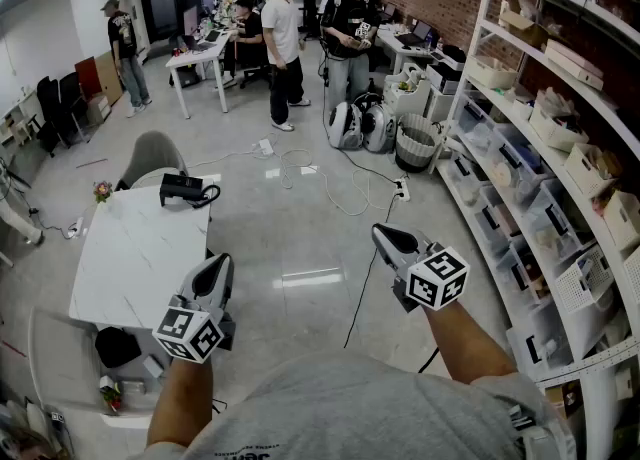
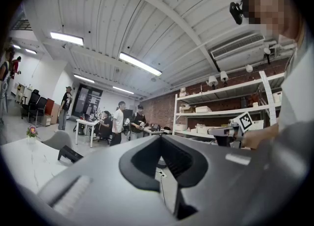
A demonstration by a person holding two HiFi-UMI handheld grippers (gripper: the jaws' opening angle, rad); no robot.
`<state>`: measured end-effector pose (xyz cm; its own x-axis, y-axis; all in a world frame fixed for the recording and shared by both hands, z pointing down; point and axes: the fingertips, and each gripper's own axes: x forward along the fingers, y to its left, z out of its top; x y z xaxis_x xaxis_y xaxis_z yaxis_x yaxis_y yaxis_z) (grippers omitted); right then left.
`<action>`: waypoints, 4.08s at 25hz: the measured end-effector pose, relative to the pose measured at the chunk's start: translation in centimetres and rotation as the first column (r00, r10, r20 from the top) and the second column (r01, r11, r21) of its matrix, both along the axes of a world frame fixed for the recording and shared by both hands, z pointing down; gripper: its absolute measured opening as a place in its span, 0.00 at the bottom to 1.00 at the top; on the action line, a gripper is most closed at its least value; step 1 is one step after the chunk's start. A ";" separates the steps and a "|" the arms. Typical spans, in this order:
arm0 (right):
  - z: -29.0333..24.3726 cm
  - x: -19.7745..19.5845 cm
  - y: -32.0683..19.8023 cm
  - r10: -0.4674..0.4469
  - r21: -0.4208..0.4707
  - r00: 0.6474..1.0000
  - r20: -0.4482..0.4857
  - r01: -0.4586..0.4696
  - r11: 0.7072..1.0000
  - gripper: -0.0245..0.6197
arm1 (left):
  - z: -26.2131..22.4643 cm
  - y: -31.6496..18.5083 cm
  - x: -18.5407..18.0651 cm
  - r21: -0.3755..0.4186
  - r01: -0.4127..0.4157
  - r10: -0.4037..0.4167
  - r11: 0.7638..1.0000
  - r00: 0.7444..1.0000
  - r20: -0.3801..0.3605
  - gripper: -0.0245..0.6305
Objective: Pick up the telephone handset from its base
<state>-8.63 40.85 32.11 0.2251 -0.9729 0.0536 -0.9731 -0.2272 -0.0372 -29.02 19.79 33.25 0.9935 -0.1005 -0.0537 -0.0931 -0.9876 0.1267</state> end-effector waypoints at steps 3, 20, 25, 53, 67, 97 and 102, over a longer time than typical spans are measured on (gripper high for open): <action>-0.2 0.1 0.0 -0.002 0.002 1.000 -0.004 0.002 1.000 0.04 | -0.1 0.1 0.2 -0.001 0.000 0.000 1.000 1.000 0.001 0.11; -0.7 0.6 0.1 -0.036 0.013 0.998 -0.048 0.037 0.999 0.04 | -0.5 0.7 1.6 0.015 -0.003 0.003 1.000 1.000 0.008 0.11; -1.6 1.5 1.2 -0.081 0.080 0.997 -0.012 0.082 0.993 0.23 | -0.9 2.1 2.8 0.018 0.005 -0.005 1.000 1.000 0.015 0.11; 1.6 13.1 -2.7 -0.133 0.044 0.991 0.017 0.132 0.990 0.59 | 2.1 0.4 15.0 0.020 0.009 -0.010 1.000 0.999 0.042 0.11; 0.4 22.5 -28.9 0.011 0.027 1.000 0.008 -0.011 1.000 0.59 | 2.7 -27.9 28.1 -0.001 -0.152 0.151 0.988 0.987 0.049 0.11; 4.2 52.8 -37.6 -0.208 0.012 0.977 0.055 0.208 0.978 0.59 | 4.5 -33.0 57.0 -0.013 0.024 -0.023 1.000 0.994 0.105 0.11; 4.0 52.7 -41.3 -0.176 0.010 0.984 0.028 0.176 0.984 0.59 | 4.8 -36.8 57.8 -0.008 -0.010 0.011 1.000 0.996 0.094 0.11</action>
